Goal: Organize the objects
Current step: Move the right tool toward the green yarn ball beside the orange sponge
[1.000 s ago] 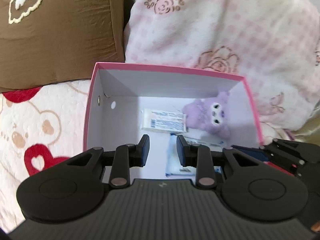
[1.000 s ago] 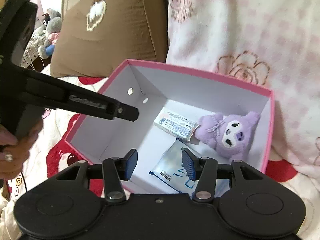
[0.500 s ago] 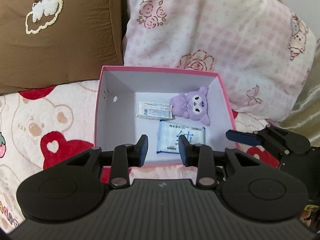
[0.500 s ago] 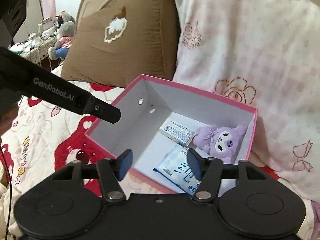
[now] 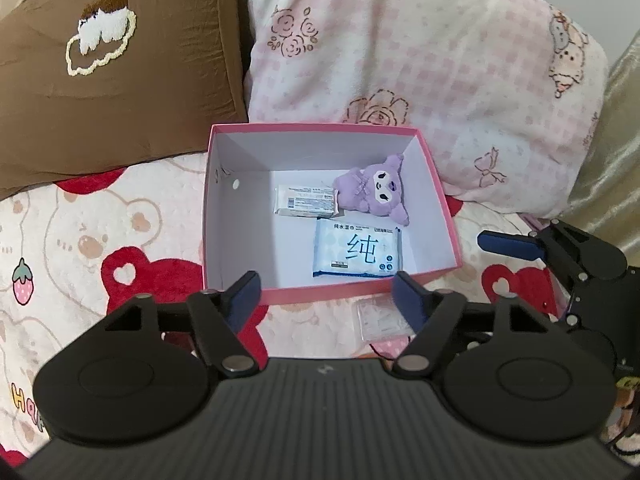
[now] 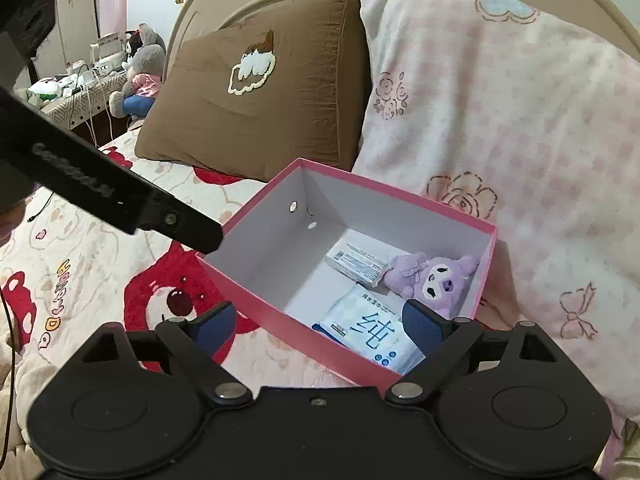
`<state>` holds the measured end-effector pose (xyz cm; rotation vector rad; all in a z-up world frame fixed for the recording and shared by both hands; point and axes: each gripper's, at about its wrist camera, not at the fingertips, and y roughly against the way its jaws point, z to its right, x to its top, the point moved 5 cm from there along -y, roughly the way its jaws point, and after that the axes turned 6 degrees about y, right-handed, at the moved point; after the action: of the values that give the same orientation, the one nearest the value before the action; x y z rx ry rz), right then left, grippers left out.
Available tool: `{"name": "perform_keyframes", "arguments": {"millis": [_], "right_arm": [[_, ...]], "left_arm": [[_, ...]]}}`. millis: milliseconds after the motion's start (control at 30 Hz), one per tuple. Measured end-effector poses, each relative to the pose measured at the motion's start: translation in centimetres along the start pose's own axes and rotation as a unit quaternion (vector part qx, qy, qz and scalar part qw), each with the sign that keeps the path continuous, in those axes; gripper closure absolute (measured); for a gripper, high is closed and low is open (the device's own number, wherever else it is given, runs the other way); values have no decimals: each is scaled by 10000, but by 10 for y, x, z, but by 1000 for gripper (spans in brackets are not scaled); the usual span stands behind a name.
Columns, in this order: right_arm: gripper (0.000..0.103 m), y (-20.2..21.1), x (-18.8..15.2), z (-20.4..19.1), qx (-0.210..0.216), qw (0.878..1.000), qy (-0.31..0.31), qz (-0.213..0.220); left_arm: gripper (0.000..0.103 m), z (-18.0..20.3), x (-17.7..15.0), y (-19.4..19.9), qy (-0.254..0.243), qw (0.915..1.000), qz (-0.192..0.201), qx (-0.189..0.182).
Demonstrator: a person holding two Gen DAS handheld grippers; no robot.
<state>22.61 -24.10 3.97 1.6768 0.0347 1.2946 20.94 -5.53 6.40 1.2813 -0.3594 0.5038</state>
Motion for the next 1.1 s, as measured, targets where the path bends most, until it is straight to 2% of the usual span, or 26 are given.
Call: {"name": "perform_keyframes", "arguments": {"millis": [100,400,533,800,1100], "right_arm": [[10,10,-3,-4,103,9999,-18,33],[10,47,-8,-20,42,9994,285,168],[3,57,-20,-25,139,9996,131,198],[3,63,-53,-37,277,9996,-27,-93],[3,74,-68,-51,489,9983,138,-279]], "left_arm": [[22,3,-7,8,-103,9999,11,-41],[7,5,-25,26,-317,9995,-29,-82],[4,3,-38,26,-332,9993,-133,-111],[2,1,-63,20,-240,9985,-445,-229],[0,5,-80,17,-319,9975,-573,-271]]}}
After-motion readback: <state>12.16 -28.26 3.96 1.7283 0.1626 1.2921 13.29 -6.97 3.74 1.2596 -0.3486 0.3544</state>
